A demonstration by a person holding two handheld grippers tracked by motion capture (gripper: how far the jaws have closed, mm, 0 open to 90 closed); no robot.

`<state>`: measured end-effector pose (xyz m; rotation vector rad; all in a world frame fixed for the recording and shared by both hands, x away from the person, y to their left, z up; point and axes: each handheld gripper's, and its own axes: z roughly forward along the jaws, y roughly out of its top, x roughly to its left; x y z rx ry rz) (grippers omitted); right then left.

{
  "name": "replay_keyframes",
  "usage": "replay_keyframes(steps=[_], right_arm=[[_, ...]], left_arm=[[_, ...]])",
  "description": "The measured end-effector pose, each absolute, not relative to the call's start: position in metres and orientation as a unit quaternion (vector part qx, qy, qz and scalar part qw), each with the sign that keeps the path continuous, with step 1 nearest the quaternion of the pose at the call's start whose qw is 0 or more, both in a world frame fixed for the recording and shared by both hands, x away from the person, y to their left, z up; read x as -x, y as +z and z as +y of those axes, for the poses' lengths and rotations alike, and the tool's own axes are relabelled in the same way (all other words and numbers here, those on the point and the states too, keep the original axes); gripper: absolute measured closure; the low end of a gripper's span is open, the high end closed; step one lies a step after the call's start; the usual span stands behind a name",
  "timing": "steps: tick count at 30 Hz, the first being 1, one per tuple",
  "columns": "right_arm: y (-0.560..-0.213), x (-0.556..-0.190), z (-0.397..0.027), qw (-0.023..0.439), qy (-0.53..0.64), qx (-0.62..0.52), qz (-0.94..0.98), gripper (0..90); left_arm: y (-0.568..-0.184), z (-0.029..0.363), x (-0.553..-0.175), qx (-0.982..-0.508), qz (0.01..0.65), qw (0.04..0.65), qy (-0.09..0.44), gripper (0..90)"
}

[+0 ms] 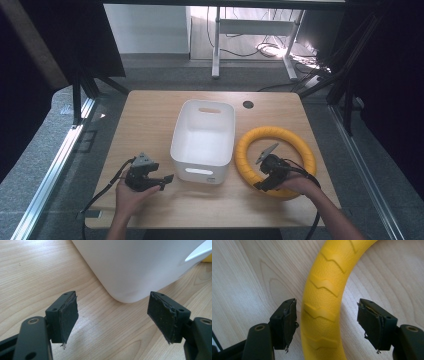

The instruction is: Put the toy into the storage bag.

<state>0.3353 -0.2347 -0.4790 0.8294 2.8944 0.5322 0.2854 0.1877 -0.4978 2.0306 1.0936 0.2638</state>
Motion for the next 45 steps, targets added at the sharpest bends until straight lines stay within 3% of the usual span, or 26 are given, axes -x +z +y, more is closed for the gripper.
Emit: replay_keyframes(steps=[11, 17, 21, 26, 45], right_arm=[[-0.491, -0.339, -0.223, 0.025, 0.11, -0.248, 0.962, 34.6], [-0.499, -0.34, -0.219, 0.023, 0.082, -0.247, 0.965, 39.9], [-0.5, -0.344, -0.214, -0.001, 0.062, -0.233, 0.971, 48.3], [-0.499, -0.349, -0.205, -0.016, 0.026, -0.231, 0.972, 49.6], [-0.46, -0.362, -0.245, -0.076, 0.195, -0.285, 0.935, 50.8]], left_arm=[[-0.5, 0.185, -0.286, -0.807, 0.43, 0.392, 0.102, 24.7], [-0.501, 0.185, -0.286, -0.808, 0.43, 0.389, 0.103, 24.7], [-0.503, 0.183, -0.287, -0.809, 0.428, 0.39, 0.099, 24.7], [-0.502, 0.184, -0.286, -0.808, 0.428, 0.392, 0.099, 24.7], [-0.5, 0.185, -0.285, -0.808, 0.428, 0.394, 0.101, 24.8]])
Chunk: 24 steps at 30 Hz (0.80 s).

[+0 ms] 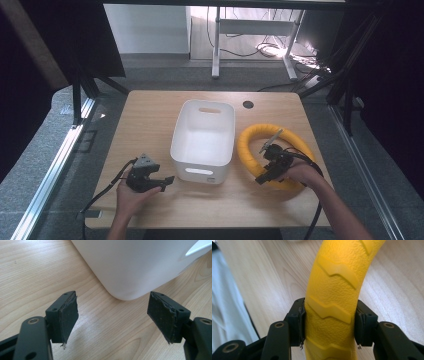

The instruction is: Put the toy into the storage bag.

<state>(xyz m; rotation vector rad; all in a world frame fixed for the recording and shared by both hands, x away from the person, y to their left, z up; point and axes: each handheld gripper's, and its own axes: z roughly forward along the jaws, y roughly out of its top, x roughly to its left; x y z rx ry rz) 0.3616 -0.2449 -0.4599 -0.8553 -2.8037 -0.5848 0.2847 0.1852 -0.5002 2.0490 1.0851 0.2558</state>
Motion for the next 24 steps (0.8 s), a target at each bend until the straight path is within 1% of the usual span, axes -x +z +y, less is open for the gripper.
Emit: replay_keyframes(steps=[3, 19, 24], right_arm=[[-0.452, -0.361, -0.254, 0.076, -0.231, 0.287, -0.927, 50.8], [-0.431, -0.37, -0.277, 0.094, -0.326, 0.307, -0.889, 50.8], [-0.424, -0.371, -0.289, 0.081, -0.366, 0.319, -0.87, 50.8]], left_arm=[[-0.502, 0.184, -0.286, -0.81, 0.427, 0.39, 0.1, 24.8], [-0.503, 0.183, -0.286, -0.811, 0.425, 0.39, 0.098, 24.9], [-0.503, 0.184, -0.286, -0.811, 0.425, 0.39, 0.098, 24.9]])
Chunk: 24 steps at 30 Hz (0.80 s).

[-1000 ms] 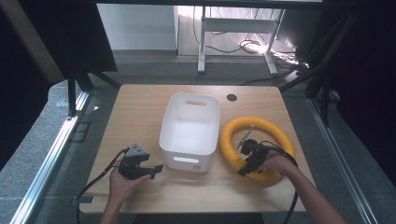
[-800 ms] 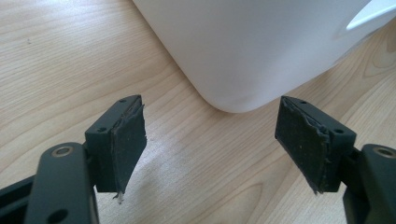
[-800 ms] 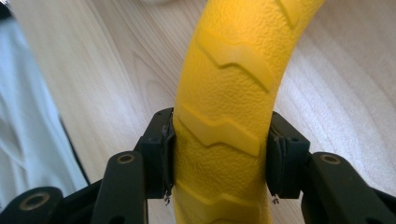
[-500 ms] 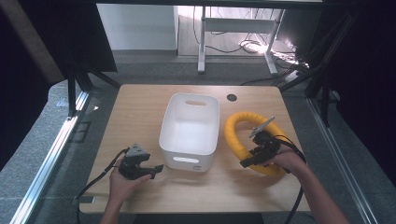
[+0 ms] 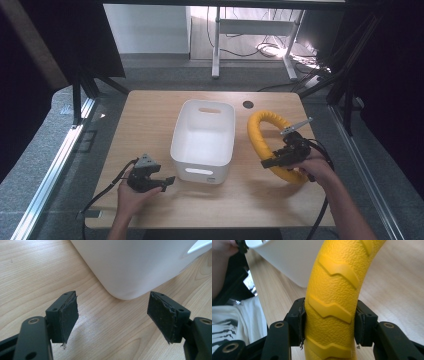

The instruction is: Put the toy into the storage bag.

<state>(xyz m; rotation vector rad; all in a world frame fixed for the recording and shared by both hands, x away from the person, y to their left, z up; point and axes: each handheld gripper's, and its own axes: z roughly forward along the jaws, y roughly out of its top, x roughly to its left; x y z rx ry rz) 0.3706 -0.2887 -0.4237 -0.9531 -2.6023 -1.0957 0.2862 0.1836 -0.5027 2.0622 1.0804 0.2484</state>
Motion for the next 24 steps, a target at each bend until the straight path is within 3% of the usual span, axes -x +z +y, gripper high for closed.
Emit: replay_keyframes(steps=[24], right_arm=[[-0.393, -0.368, -0.327, 0.062, -0.524, 0.335, -0.78, 50.8]], left_arm=[[-0.503, 0.183, -0.286, -0.811, 0.425, 0.389, 0.1, 24.9]])
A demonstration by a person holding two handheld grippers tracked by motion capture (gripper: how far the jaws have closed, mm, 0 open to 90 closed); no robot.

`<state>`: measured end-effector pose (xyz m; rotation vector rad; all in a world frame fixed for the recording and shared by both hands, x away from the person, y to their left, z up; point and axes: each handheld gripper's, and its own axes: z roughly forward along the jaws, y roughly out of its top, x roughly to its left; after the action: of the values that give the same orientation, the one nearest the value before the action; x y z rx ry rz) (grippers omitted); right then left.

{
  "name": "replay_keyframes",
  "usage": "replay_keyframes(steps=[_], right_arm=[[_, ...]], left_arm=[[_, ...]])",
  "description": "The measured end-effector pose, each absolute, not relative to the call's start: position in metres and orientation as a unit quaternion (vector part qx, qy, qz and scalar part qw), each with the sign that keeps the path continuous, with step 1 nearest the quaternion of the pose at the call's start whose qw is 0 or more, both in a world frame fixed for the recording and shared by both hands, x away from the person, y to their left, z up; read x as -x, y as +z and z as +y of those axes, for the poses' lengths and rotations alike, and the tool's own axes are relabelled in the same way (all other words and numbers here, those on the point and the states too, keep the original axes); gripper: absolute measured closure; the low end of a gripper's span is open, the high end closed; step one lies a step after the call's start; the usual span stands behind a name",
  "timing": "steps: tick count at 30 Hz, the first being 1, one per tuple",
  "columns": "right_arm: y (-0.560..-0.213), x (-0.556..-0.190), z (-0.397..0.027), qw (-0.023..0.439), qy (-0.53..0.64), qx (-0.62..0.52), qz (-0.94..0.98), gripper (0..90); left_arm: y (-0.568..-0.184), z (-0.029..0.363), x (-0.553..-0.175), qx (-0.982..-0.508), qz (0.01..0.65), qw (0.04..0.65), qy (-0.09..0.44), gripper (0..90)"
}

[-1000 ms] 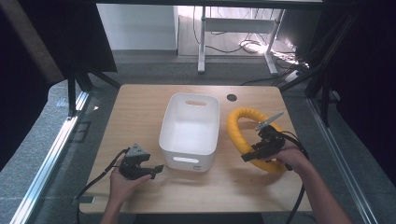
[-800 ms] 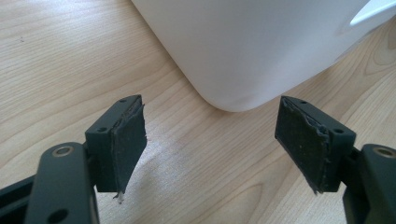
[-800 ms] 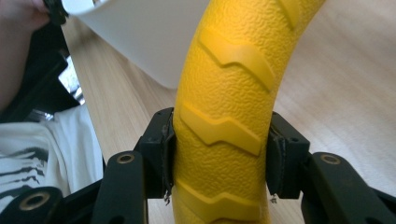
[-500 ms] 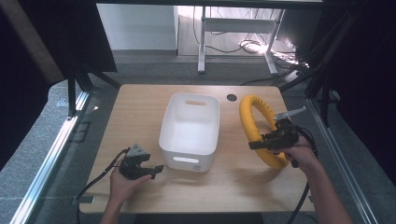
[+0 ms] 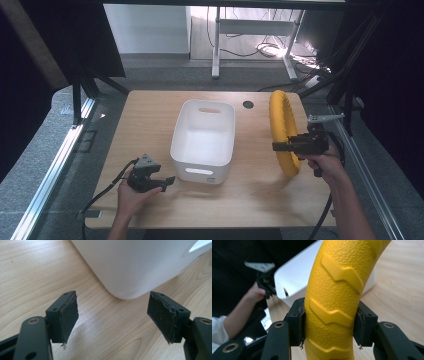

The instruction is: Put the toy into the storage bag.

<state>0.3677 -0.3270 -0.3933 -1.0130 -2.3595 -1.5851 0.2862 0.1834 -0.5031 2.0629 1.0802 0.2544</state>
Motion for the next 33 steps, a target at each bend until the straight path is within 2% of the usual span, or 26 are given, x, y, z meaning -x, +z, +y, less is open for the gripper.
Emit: replay_keyframes(steps=[33], right_arm=[[-0.366, -0.365, -0.313, 0.034, -0.598, 0.302, -0.741, 50.4]], left_arm=[[-0.503, 0.184, -0.286, -0.813, 0.423, 0.387, 0.102, 24.9]])
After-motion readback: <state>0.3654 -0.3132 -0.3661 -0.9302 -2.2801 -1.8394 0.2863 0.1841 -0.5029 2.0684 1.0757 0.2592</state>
